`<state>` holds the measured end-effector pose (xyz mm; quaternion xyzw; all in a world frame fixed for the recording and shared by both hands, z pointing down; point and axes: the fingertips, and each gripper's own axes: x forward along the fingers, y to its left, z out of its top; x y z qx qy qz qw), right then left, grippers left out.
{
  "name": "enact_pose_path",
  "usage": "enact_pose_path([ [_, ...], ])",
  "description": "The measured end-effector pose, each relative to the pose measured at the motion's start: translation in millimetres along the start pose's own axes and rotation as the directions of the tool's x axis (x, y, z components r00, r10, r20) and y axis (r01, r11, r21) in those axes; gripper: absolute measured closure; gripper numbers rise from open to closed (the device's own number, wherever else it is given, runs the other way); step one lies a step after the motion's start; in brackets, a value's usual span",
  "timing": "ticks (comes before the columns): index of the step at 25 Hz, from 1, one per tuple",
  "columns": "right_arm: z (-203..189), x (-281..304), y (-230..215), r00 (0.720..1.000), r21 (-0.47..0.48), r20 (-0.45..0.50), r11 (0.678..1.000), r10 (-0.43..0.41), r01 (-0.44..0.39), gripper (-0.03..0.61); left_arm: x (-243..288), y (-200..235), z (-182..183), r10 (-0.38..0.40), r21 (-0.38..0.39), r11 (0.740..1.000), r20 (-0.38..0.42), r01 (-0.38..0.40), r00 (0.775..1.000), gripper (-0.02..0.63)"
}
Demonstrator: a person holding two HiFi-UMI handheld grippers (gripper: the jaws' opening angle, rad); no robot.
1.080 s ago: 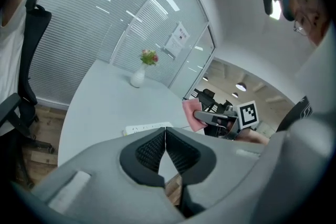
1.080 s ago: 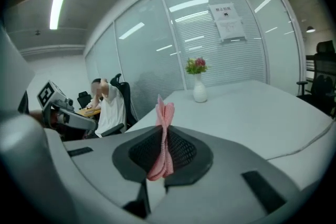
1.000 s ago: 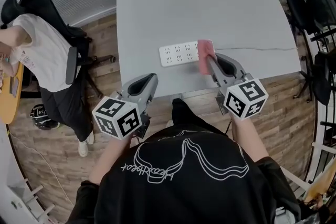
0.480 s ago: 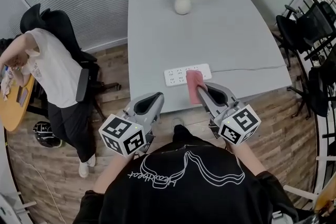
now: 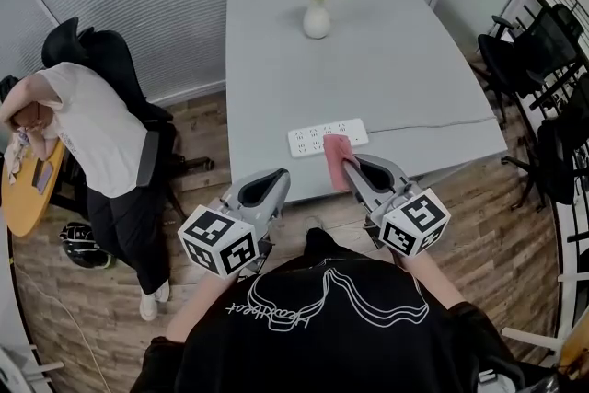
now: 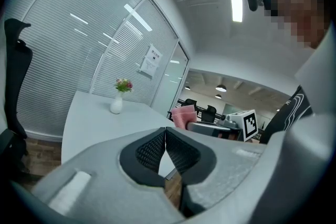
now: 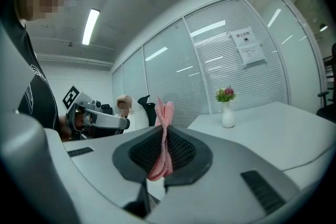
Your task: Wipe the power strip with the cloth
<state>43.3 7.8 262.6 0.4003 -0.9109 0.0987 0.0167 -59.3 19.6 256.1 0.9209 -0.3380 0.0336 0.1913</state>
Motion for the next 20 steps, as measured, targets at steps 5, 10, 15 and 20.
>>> enact_pose_path([
  [5,1.6,-5.6,-3.8,1.0,0.018,0.011,1.0,-0.019,0.018,0.549,-1.0,-4.7,-0.5,-0.007,0.005,1.0,-0.007,0.007,1.0,0.6],
  [10,3.2,-12.0,-5.7,0.999,0.017,0.02,1.0,-0.026,0.026,0.549,1.1,-10.6,-2.3,-0.015,0.015,1.0,-0.014,0.015,1.0,0.6],
  [15,2.8,-12.2,-4.0,0.999,0.02,0.02,0.999,-0.045,0.045,0.549,-0.5,-10.8,-3.0,-0.024,0.017,1.0,-0.016,0.025,1.0,0.6],
  [20,2.1,-15.0,-2.8,0.998,0.026,0.021,0.998,-0.051,0.05,0.549,-2.2,-11.4,-3.8,-0.023,0.021,1.0,-0.016,0.023,1.0,0.6],
])
